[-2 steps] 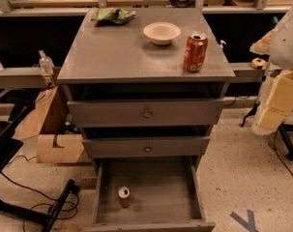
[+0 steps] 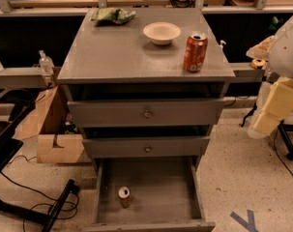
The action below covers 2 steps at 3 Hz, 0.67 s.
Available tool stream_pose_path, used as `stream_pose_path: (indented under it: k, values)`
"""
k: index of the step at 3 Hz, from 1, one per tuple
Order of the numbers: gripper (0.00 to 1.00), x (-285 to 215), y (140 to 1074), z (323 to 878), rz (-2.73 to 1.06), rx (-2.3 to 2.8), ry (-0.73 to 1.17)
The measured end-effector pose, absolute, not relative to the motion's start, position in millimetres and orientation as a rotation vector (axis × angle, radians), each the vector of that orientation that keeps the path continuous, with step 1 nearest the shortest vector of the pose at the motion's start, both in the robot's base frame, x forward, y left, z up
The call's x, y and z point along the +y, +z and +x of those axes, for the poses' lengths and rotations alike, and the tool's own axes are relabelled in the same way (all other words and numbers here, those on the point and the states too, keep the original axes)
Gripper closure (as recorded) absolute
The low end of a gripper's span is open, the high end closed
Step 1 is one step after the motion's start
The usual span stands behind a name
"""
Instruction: Pick orange can from bottom drawer and place on counter
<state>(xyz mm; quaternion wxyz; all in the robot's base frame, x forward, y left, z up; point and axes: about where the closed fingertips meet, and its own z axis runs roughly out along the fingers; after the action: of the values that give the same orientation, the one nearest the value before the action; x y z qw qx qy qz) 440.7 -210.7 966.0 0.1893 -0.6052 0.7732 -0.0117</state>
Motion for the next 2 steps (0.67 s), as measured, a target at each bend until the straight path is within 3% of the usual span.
stream_pose_path:
  k: [2]
  values:
    - [0.0, -181.8, 823.0, 450.7, -1.583, 1.925, 0.411]
